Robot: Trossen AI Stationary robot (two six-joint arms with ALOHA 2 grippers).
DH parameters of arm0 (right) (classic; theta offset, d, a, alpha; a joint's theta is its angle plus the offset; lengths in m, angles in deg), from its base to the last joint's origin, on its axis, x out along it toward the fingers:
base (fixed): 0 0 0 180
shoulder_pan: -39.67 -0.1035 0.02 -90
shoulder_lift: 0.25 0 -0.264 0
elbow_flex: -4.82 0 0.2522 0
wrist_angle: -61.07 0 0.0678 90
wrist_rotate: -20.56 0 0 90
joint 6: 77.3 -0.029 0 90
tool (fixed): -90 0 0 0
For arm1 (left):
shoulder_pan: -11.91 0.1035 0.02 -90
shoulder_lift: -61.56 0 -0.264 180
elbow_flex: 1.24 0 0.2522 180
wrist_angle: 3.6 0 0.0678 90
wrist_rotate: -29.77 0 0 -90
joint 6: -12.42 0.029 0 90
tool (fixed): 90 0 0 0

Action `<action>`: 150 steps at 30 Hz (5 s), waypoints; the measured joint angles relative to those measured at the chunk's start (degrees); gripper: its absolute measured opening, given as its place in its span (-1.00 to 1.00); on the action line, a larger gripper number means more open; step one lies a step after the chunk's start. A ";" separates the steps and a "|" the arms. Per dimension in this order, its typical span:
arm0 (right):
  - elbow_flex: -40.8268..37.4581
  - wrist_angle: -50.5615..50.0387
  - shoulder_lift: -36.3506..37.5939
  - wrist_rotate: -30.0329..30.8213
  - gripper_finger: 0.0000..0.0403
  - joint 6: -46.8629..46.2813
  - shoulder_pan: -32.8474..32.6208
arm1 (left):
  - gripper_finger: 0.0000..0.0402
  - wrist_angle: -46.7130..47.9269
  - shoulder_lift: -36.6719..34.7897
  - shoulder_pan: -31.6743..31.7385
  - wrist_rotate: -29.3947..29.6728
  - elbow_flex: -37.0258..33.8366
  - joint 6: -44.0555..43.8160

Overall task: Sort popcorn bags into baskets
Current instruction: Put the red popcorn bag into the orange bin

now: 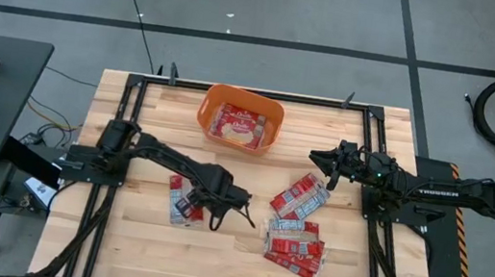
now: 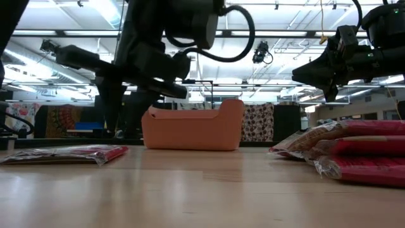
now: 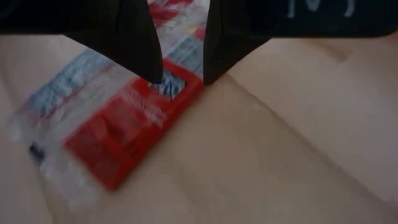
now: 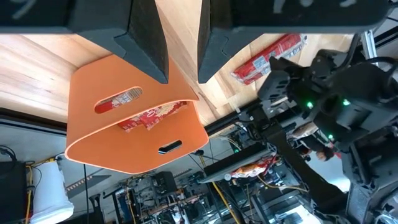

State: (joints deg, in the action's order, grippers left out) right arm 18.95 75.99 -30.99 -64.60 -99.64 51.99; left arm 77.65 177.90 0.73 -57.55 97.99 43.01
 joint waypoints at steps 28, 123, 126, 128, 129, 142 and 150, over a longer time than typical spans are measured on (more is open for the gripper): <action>0.01 -0.01 0.00 0.00 -0.55 -0.01 0.02 | -0.40 -4.83 1.59 2.07 -2.09 -4.42 22.71; 0.02 -0.03 0.00 0.00 -0.55 -0.01 0.01 | -0.05 -19.20 -10.72 0.32 35.02 -28.40 -8.94; 0.00 -0.03 0.00 0.00 -0.55 -0.01 0.00 | -0.07 -20.50 -10.72 0.34 33.40 -29.45 -8.97; 0.01 -0.03 0.00 0.00 -0.55 -0.01 0.01 | -0.09 -22.30 -10.73 0.34 33.61 -30.45 -8.94; 0.02 -0.03 0.00 0.00 -0.55 0.00 0.00 | -0.10 -23.38 -10.82 0.37 33.84 -30.90 -8.89; 0.02 -0.04 0.00 0.00 -0.55 0.00 0.02 | -0.63 -27.67 -11.03 0.78 34.24 -34.10 -8.99; 0.00 -0.03 0.00 0.00 -0.55 -0.01 0.00 | -0.96 -27.09 -11.21 0.93 32.06 -33.51 -12.28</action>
State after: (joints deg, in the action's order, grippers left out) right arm 18.95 75.96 -30.99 -64.60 -99.65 51.99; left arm 50.56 166.70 1.67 -25.49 64.48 30.73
